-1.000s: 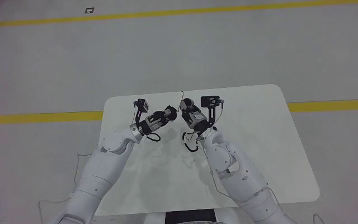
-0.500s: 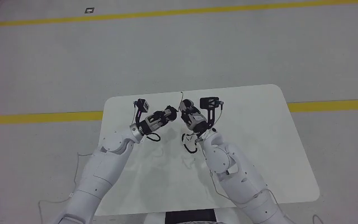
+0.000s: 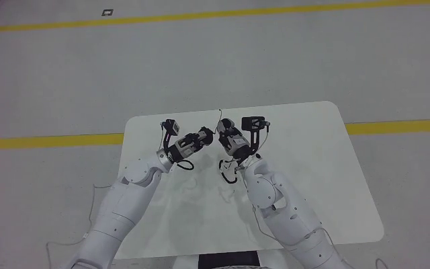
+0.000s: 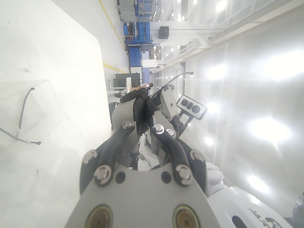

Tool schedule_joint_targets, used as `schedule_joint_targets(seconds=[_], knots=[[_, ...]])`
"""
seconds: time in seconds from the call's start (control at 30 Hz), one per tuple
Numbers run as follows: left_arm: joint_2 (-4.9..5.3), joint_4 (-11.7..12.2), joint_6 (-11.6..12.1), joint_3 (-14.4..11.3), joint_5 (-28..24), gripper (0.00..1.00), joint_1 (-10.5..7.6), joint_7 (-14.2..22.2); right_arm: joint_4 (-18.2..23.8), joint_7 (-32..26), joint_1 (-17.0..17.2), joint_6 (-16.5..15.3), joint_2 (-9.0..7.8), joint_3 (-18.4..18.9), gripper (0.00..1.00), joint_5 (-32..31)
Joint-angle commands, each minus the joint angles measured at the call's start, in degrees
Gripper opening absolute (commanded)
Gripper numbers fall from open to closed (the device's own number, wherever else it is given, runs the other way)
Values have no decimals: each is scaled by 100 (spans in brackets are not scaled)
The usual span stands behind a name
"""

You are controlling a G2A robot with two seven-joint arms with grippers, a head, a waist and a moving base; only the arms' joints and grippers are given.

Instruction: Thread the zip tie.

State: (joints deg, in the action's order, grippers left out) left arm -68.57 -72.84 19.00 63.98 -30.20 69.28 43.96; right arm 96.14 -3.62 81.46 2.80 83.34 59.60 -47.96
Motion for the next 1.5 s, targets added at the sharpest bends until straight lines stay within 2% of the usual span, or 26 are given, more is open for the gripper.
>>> schedule_joint_targets(seconds=[0.0, 0.73, 1.47], knots=[[2, -6, 25, -3, -10, 0, 2, -13, 7, 17, 4, 5, 1, 8, 0, 14], [2, -260, 48, 77, 237, 0, 93, -248, 72, 0, 26, 224, 22, -36, 0, 0], [-39, -348, 48, 233, 193, 0, 171, -210, 31, -65, 28, 4, 12, -81, 0, -128]])
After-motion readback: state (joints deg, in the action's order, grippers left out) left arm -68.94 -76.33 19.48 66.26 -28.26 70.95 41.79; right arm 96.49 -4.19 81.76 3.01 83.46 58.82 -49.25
